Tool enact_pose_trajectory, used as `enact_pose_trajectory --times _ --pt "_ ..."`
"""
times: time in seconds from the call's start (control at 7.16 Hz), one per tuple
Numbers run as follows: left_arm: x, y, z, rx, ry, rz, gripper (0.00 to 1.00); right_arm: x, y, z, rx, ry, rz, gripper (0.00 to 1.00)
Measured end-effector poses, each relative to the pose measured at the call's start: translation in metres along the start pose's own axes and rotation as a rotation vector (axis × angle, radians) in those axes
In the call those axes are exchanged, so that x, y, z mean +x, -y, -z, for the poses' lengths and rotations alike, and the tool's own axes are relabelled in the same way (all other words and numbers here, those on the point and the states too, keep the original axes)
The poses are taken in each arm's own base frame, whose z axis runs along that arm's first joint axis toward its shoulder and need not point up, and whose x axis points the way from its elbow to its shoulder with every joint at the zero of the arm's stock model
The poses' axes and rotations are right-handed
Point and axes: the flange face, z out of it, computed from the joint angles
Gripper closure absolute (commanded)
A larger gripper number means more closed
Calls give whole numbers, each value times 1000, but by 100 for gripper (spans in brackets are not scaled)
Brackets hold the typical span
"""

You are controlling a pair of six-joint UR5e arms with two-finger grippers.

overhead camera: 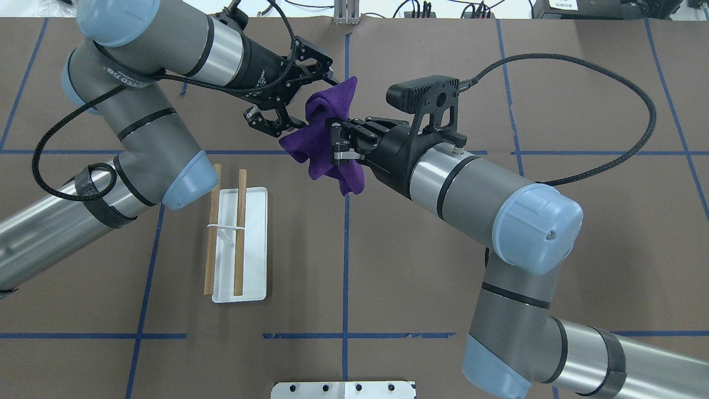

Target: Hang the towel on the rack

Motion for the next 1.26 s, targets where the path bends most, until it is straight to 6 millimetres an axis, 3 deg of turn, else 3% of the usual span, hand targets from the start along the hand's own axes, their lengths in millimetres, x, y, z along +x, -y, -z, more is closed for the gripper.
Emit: enact_pose_trajectory --times 0.42,0.56,0.98,1.26 --pt "-2 0 2 -10 5 -4 100 0 0 1 -2 3 2 100" --pt "-2 0 4 -21 9 -5 100 -1 1 4 -3 9 0 1" --pt "1 3 12 -23 4 -7 100 -8 -7 22 -50 35 -16 0" --pt "5 10 21 -16 0 -7 100 -3 -9 47 -155 13 9 0"
